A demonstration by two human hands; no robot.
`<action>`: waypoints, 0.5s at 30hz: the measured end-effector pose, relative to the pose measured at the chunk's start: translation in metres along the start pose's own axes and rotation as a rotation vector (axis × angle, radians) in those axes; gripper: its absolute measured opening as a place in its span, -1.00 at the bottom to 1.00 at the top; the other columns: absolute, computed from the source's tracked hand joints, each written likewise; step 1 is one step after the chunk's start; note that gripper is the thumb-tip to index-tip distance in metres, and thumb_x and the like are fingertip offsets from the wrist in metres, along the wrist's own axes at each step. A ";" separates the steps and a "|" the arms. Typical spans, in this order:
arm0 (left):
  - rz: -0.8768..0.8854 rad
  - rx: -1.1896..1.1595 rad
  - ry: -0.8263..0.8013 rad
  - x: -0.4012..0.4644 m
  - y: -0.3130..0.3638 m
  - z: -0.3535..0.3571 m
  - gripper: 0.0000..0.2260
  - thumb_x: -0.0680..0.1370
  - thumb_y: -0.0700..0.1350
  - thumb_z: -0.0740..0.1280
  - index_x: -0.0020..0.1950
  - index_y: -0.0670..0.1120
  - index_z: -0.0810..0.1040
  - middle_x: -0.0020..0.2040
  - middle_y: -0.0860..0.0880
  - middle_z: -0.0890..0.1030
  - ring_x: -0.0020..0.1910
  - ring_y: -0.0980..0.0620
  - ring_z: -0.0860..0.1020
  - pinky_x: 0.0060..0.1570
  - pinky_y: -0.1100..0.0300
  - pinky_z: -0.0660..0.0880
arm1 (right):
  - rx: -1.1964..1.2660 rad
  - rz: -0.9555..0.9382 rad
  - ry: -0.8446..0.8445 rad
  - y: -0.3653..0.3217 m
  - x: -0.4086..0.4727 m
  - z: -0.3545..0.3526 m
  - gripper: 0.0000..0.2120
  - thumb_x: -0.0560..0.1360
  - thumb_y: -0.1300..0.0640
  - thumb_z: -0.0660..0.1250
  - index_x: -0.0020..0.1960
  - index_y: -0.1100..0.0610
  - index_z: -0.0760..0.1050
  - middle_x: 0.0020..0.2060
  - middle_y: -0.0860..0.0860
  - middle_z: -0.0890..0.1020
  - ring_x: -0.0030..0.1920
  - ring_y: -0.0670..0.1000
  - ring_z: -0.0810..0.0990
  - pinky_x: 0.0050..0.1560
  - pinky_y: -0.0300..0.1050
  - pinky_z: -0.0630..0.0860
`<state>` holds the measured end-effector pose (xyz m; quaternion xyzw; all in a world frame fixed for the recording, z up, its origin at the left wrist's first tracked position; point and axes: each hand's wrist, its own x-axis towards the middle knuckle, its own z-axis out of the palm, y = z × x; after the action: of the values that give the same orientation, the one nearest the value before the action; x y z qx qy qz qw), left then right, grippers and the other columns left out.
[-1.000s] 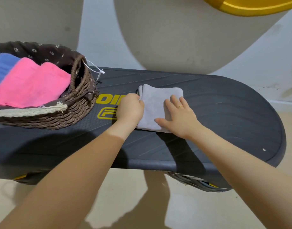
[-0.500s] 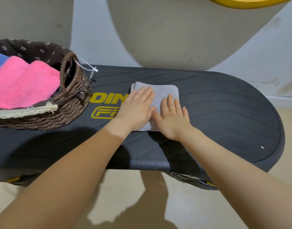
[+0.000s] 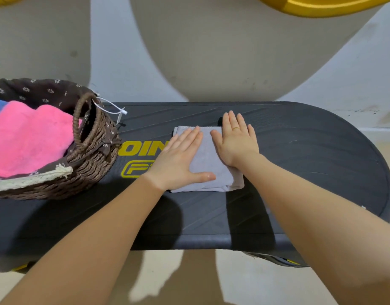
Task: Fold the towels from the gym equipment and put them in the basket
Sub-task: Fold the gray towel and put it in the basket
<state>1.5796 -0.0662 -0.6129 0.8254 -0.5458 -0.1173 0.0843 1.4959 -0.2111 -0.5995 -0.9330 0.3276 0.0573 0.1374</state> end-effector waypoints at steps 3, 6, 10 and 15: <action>-0.031 -0.027 -0.004 0.001 0.002 0.000 0.02 0.24 0.50 0.02 0.53 -0.03 -0.19 0.55 0.05 -0.20 0.51 0.10 -0.22 0.45 0.14 -0.24 | 0.004 -0.028 0.001 0.002 -0.014 0.005 -0.40 0.61 -0.13 -0.14 0.54 0.12 -0.20 0.54 0.01 -0.16 0.53 0.03 -0.21 0.51 0.02 -0.16; -0.069 -0.034 -0.016 -0.002 0.006 -0.003 0.03 0.29 0.48 0.15 0.53 -0.05 -0.18 0.55 0.04 -0.20 0.52 0.08 -0.21 0.50 0.07 -0.18 | 0.030 -0.033 -0.036 0.009 -0.035 0.007 -0.42 0.62 -0.10 -0.12 0.53 0.10 -0.22 0.54 0.03 -0.18 0.54 0.04 -0.18 0.51 0.04 -0.09; -0.116 -0.049 -0.080 -0.005 0.016 -0.009 -0.01 0.36 0.40 0.23 0.53 -0.05 -0.22 0.54 0.01 -0.26 0.51 0.05 -0.26 0.50 0.04 -0.20 | -0.032 -0.060 -0.079 0.016 -0.072 0.005 -0.43 0.63 -0.07 -0.12 0.53 0.14 -0.19 0.54 0.06 -0.14 0.54 0.05 -0.13 0.50 0.05 -0.10; -0.165 -0.018 -0.126 -0.013 0.024 -0.016 -0.13 0.44 0.36 0.17 0.52 0.04 -0.25 0.54 -0.02 -0.26 0.51 0.02 -0.26 0.48 0.05 -0.23 | 0.224 0.122 0.033 0.002 -0.092 0.002 -0.52 0.60 -0.05 0.06 0.41 0.22 0.15 0.38 0.22 0.26 0.33 0.23 0.29 0.22 0.11 0.35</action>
<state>1.5585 -0.0632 -0.5900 0.8576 -0.4793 -0.1806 0.0473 1.4225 -0.1571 -0.5839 -0.8910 0.3905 0.0132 0.2313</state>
